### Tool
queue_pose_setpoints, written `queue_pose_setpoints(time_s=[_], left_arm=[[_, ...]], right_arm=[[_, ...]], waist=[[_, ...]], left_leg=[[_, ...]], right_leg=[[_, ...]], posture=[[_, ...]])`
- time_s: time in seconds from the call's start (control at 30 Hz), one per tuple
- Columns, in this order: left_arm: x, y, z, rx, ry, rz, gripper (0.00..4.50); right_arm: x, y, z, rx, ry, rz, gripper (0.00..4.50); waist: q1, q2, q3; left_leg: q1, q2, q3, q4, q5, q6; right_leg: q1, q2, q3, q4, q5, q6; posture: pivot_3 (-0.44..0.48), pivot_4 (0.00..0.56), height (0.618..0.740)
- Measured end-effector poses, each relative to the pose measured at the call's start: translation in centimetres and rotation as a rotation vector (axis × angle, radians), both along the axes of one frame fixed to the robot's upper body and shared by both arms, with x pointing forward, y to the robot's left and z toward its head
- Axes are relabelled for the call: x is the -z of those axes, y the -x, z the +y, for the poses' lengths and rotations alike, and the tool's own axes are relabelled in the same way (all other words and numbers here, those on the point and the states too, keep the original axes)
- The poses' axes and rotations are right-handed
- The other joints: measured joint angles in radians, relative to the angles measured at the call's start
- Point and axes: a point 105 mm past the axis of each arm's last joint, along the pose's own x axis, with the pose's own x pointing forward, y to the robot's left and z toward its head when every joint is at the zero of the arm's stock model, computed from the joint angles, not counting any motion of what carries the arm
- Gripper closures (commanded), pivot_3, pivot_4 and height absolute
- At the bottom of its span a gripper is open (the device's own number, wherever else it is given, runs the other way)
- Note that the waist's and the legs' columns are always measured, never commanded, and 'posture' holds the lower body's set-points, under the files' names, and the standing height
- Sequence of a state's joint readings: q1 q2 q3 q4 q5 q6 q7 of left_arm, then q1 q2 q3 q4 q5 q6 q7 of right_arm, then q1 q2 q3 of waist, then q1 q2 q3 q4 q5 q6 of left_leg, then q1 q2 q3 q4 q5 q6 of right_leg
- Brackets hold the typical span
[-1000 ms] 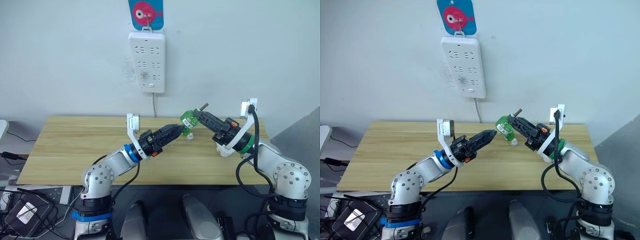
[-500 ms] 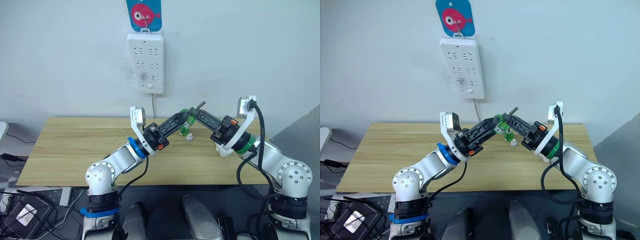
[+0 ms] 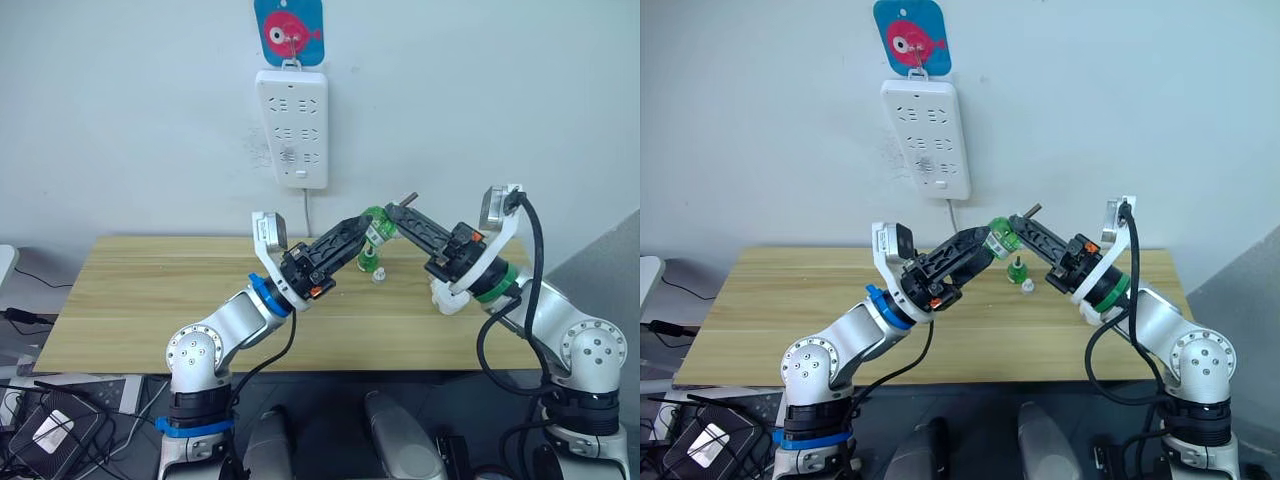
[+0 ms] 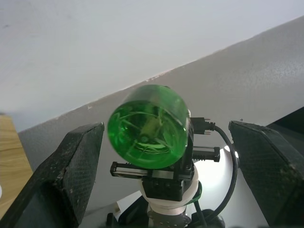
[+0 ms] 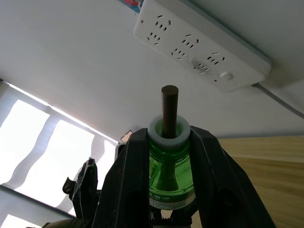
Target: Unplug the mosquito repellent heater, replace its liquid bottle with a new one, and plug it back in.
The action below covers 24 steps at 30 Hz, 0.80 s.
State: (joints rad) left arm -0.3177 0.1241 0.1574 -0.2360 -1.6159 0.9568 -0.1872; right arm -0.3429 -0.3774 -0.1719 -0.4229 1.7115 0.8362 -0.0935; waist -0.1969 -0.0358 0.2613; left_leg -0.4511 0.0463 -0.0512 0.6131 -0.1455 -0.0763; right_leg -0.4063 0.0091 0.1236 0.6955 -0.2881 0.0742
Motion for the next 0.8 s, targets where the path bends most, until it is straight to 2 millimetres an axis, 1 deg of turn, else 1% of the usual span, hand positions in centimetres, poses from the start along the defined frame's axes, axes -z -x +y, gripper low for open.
queue_pose_setpoints(time_s=[0.1,0.27,0.43,0.53,0.7,0.73,0.8], left_arm=[[-0.03,-0.05,-0.05,-0.004,0.003,-0.003,0.00],[-0.03,0.09,-0.45,0.012,-0.007,-0.024,0.00],[0.03,-0.01,-0.44,0.017,-0.016,-0.035,0.00],[0.09,-0.17,-0.43,0.016,-0.014,-0.034,0.56],[0.07,-0.34,-0.37,0.031,0.008,-0.036,2.06],[-0.06,-0.27,-0.36,0.037,0.017,-0.043,2.19],[-0.19,-0.20,-0.37,0.043,0.023,-0.050,2.19]], right_arm=[[0.10,0.00,-0.09,-0.003,0.003,0.005,3.70],[0.42,0.12,0.18,-0.019,0.010,0.015,3.70],[0.46,0.30,0.53,-0.041,0.005,0.017,3.70],[0.28,0.33,0.48,-0.042,-0.008,0.016,3.70],[0.09,0.45,0.41,-0.048,-0.013,0.014,3.70],[-0.08,0.56,0.43,-0.057,-0.028,0.014,3.70],[-0.20,0.62,0.39,-0.063,-0.036,0.015,3.70]], waist=[[0.000,0.000,0.000],[0.000,0.000,0.000],[0.000,0.000,0.000],[0.000,0.000,0.000],[0.000,0.000,0.000],[0.000,0.000,0.000],[0.000,0.001,-0.001]], left_leg=[[0.000,0.000,0.000,0.000,0.000,0.000],[0.000,0.000,0.000,0.000,0.000,0.000],[0.000,0.000,0.000,0.000,0.000,0.000],[0.000,0.000,0.001,0.000,0.000,0.000],[-0.001,0.000,0.001,-0.001,0.000,0.000],[-0.001,0.000,0.001,-0.002,0.000,0.000],[-0.001,0.000,0.001,-0.002,0.000,0.000]], right_leg=[[0.000,0.000,0.000,0.000,0.000,0.000],[0.000,0.000,0.000,-0.001,0.000,0.000],[0.000,0.000,0.001,-0.001,0.000,0.000],[0.000,0.000,0.001,-0.002,0.000,0.000],[0.000,0.000,0.001,-0.003,0.000,0.000],[0.000,0.000,0.001,-0.004,0.000,0.000],[0.000,0.000,0.001,-0.005,0.000,0.000]], posture=[[-0.257,0.197,0.740],[-0.259,0.196,0.740],[-0.261,0.196,0.740],[-0.260,0.197,0.740],[-0.260,0.196,0.740],[-0.260,0.196,0.740],[-0.259,0.198,0.740]])
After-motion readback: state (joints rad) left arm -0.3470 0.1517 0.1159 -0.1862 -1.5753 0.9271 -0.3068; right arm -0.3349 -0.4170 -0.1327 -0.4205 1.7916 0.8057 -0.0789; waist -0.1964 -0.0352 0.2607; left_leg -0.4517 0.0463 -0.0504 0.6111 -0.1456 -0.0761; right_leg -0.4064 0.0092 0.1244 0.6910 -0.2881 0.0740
